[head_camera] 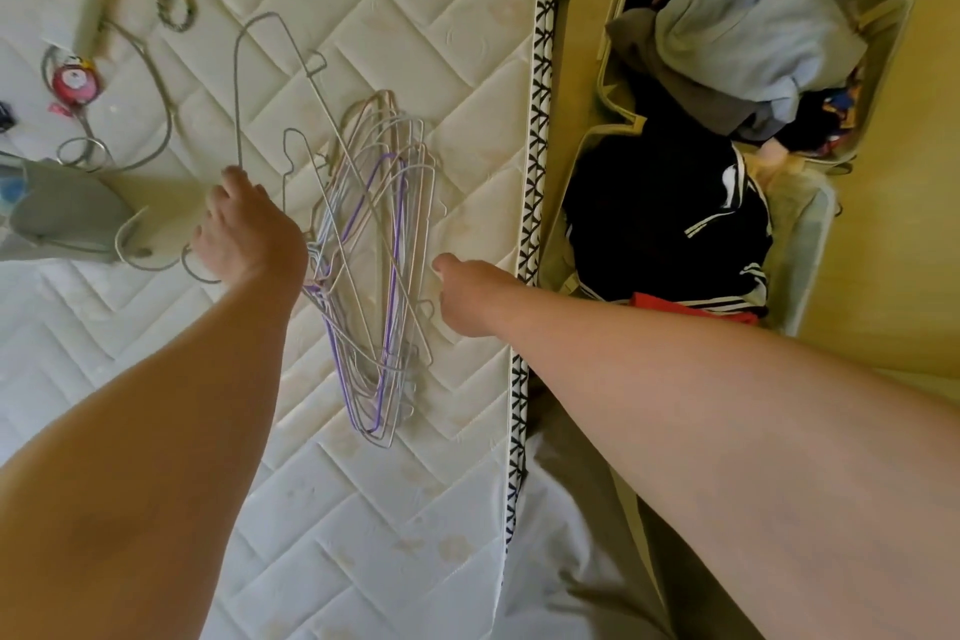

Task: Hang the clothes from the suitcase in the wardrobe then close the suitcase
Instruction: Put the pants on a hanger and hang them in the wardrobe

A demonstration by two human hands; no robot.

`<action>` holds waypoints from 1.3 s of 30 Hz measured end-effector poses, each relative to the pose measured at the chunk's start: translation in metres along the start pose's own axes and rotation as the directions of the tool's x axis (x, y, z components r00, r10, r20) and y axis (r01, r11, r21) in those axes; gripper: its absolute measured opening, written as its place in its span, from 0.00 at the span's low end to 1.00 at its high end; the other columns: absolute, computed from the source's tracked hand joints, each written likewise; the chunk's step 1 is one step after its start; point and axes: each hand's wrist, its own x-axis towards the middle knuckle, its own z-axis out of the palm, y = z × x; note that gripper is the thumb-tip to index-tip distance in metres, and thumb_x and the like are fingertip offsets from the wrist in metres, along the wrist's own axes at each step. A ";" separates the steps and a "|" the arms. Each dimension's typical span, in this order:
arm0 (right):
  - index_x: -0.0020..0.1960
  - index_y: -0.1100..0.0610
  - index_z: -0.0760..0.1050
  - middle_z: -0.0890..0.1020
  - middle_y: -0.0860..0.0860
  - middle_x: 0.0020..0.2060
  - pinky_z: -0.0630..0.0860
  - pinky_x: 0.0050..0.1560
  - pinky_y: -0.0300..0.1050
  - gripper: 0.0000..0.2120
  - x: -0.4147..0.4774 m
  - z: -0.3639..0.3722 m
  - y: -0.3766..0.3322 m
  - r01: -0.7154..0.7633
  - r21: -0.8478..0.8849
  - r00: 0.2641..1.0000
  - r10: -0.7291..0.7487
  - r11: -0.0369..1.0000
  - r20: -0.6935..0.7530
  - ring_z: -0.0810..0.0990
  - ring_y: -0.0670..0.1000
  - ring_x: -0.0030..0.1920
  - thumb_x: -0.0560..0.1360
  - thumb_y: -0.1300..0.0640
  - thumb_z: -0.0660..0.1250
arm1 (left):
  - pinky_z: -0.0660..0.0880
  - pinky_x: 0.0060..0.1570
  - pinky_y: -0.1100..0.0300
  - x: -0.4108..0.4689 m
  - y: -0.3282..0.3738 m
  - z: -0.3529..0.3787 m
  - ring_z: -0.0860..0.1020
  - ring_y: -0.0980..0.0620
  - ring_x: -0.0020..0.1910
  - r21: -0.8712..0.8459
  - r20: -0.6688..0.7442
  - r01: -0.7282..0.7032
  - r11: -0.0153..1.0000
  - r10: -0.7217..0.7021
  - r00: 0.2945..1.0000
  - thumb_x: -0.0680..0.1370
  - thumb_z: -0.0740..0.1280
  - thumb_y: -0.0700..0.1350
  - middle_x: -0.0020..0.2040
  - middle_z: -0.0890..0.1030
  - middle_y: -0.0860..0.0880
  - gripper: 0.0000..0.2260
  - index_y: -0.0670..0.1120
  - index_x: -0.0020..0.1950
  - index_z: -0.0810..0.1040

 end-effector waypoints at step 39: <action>0.67 0.56 0.58 0.63 0.56 0.61 0.70 0.36 0.45 0.39 -0.004 -0.015 -0.010 -0.076 0.246 0.806 0.204 0.966 -0.556 0.73 0.55 0.40 0.68 0.51 0.80 | 0.51 0.77 0.36 -0.027 -0.016 0.008 0.63 0.38 0.76 0.171 0.351 -0.090 0.981 0.025 0.936 0.76 0.65 0.45 0.76 0.64 0.41 0.33 0.44 0.79 0.56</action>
